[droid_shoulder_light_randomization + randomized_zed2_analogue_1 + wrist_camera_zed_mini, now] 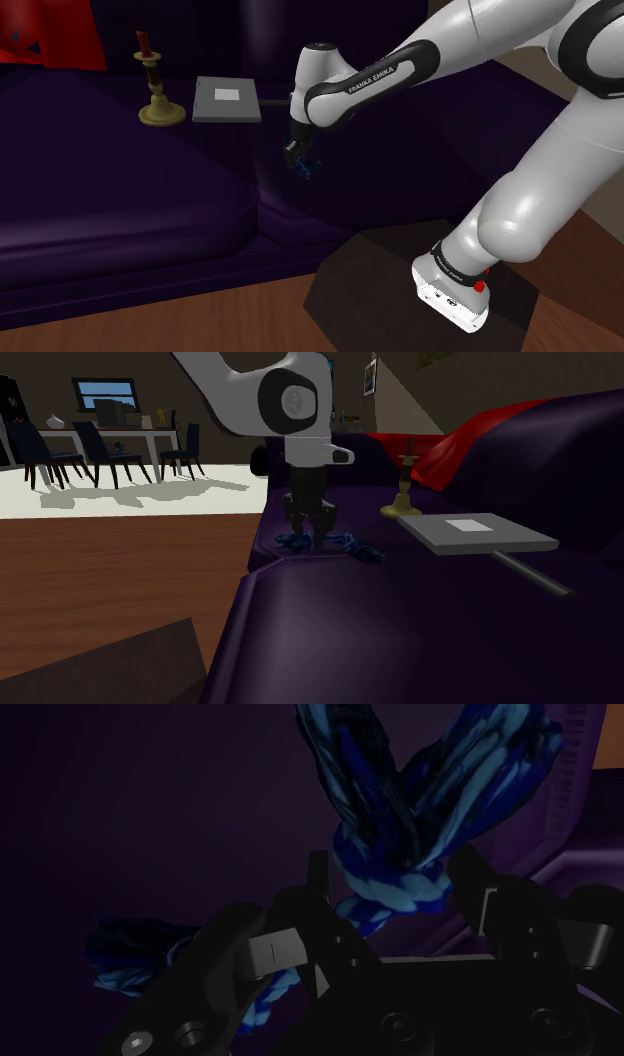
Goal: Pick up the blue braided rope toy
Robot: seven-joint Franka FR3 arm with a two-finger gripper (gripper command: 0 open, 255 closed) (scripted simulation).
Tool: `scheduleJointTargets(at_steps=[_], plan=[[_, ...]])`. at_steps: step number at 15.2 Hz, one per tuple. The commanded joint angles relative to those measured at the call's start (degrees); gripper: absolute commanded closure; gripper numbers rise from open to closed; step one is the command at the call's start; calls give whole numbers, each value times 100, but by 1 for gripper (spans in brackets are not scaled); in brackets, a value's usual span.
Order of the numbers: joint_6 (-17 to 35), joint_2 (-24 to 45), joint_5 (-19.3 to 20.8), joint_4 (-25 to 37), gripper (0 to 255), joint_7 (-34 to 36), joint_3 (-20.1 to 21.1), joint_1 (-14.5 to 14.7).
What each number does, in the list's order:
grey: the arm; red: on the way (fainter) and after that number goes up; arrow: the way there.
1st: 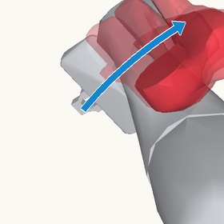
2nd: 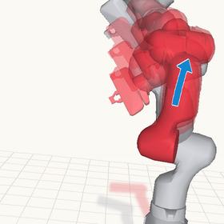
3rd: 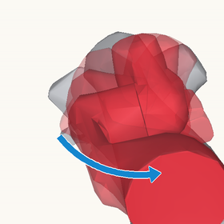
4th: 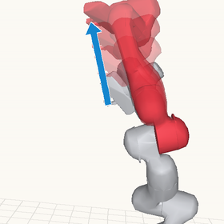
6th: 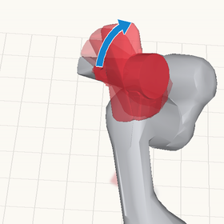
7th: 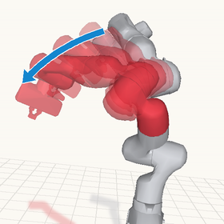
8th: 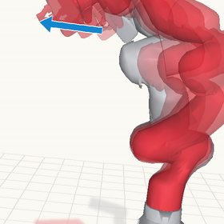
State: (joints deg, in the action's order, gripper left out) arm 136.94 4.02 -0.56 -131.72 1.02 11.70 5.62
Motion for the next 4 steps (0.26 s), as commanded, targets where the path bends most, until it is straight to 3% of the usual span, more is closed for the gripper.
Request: scheduleJointTargets(at_steps=[1, 4], plan=[[-168, -108, -29, 60, 255, -22, 1, -5], [-255, -167, -45, 90, 255, -31, 2, -7]])
